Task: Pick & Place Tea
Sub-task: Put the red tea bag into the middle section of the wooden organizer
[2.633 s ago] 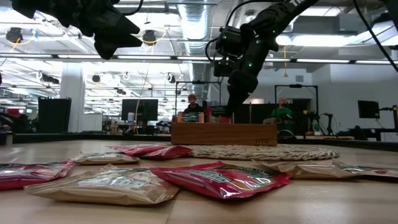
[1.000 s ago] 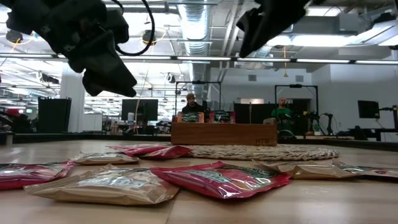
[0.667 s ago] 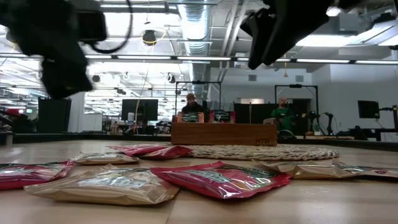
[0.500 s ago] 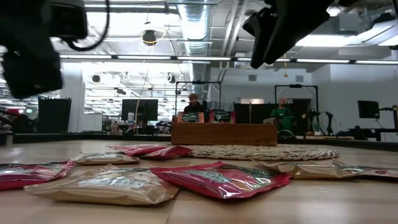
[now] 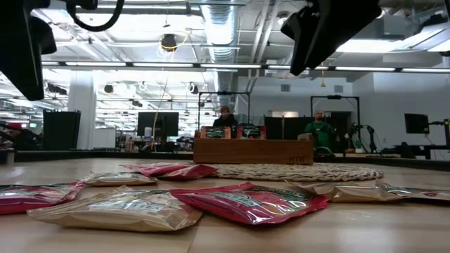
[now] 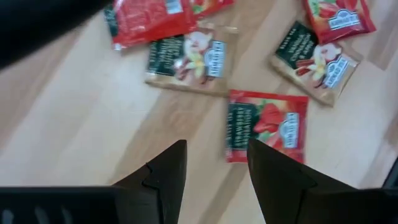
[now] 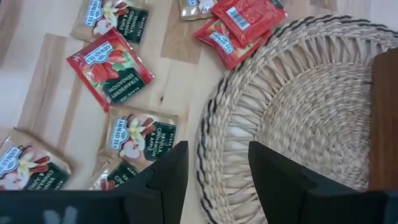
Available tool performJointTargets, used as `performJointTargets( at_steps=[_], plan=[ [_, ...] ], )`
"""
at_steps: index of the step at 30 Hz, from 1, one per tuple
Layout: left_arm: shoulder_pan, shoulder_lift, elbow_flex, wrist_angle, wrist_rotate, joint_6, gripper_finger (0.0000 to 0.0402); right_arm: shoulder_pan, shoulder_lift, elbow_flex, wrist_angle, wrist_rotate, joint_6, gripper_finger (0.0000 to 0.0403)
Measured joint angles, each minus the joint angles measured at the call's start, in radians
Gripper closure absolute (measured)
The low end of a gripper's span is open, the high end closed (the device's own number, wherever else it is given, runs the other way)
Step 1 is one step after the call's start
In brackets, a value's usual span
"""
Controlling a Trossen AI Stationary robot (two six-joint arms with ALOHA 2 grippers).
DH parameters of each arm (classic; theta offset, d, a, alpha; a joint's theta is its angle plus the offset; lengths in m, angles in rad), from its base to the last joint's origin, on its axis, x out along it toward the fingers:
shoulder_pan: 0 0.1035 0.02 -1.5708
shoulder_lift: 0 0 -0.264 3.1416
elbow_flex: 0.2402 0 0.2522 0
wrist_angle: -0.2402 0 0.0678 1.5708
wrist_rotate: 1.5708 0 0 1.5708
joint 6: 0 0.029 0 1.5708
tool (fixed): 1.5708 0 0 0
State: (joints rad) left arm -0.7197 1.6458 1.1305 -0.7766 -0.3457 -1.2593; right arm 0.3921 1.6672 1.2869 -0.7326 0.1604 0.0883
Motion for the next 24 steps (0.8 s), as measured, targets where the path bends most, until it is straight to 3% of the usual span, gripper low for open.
performJointTargets(
  at_steps=[7, 24],
  plan=[
    [0.0, 0.107, 0.095, -0.006, 0.021, -0.076, 0.0241, 0.033, 0.0, 0.0, 0.005, 0.0, 0.01, 0.0246],
    [0.007, 0.273, 0.095, 0.021, 0.097, -0.173, 0.0241, 0.091, 0.0, 0.0, 0.017, -0.003, 0.054, 0.0245]
  ],
)
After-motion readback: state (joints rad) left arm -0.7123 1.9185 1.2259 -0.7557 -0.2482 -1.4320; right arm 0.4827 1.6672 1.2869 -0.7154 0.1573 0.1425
